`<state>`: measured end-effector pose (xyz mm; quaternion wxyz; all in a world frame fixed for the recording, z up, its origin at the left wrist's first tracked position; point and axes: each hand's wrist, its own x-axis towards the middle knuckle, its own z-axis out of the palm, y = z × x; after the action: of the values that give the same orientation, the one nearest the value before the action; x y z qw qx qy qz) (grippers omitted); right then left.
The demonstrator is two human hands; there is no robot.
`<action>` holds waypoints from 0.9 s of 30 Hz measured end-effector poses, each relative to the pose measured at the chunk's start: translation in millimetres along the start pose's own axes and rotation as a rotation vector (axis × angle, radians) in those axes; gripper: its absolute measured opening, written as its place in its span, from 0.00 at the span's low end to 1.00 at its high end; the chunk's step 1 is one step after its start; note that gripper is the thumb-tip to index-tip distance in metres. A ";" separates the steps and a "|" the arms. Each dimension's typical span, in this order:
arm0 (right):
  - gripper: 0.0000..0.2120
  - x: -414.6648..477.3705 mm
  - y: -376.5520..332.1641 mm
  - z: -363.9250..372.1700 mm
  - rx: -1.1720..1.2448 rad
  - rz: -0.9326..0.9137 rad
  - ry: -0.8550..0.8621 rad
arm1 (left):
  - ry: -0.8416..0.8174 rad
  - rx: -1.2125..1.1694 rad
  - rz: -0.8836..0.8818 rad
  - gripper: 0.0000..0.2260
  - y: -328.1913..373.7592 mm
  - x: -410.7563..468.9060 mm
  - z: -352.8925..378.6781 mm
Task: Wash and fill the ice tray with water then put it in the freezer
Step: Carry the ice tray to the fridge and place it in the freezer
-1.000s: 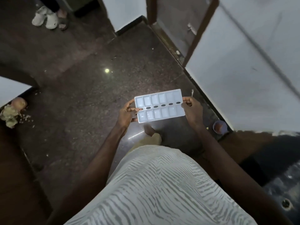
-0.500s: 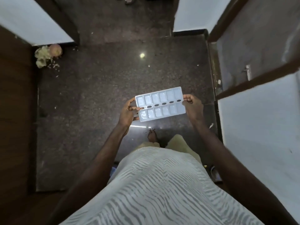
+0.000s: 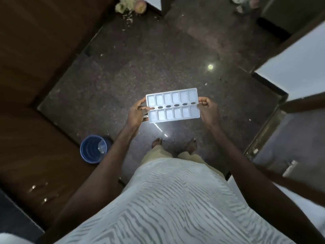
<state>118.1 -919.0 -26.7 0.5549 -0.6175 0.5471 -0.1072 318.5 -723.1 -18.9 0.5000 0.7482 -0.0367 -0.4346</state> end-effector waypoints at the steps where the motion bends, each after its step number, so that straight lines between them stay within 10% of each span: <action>1: 0.10 9.4 -6.2 -0.6 -0.005 -0.032 -0.034 | 0.042 -0.030 -0.007 0.21 0.1 -1.9 3.1; 27: 0.07 246.8 -281.4 93.9 -0.067 -0.434 -0.331 | 0.737 -0.417 0.140 0.11 188.7 122.5 -14.0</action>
<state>437.7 -1122.1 48.0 0.5799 -0.7475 0.3071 -0.1031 475.6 -866.9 54.8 0.6486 0.7320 0.1823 -0.1013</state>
